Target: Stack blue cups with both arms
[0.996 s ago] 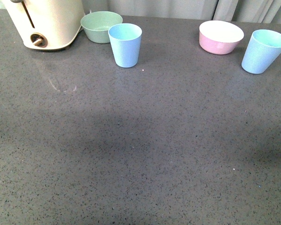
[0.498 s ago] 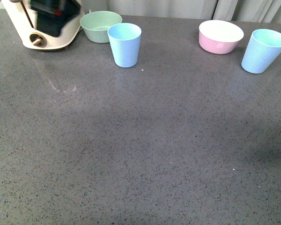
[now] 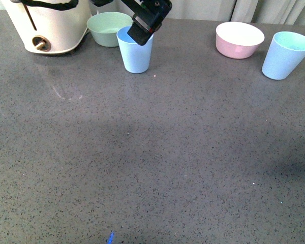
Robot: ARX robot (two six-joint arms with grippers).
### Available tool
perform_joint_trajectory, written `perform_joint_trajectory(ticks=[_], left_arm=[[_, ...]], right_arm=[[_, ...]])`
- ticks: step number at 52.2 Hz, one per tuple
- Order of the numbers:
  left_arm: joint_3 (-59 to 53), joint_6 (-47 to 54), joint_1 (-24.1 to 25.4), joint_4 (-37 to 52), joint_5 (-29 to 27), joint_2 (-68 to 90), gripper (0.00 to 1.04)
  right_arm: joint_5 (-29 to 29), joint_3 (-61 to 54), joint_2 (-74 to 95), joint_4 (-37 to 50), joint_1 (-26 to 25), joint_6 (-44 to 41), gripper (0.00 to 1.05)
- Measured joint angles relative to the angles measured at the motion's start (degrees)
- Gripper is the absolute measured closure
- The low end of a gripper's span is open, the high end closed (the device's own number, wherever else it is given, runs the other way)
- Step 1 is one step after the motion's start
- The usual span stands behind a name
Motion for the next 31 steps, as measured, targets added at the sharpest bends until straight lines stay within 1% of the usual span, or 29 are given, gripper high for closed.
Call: perform_joint_trajectory(ticks=[12, 23, 31], left_arm=[[7.28, 3.78, -1.18, -5.40, -0.85, 6.93, 0.09], [13.03, 3.96, -1.33, -8.50, -1.75, 12.13, 0.09], [15.15, 3.98, -1.33, -10.03, -2.71, 14.27, 0.09]], right_arm=[[0.00, 0.00, 0.00, 0.00, 0.00, 0.00, 0.09], [0.00, 0.00, 0.00, 0.00, 0.00, 0.00, 0.09], [0.00, 0.00, 0.00, 0.00, 0.00, 0.00, 0.09]])
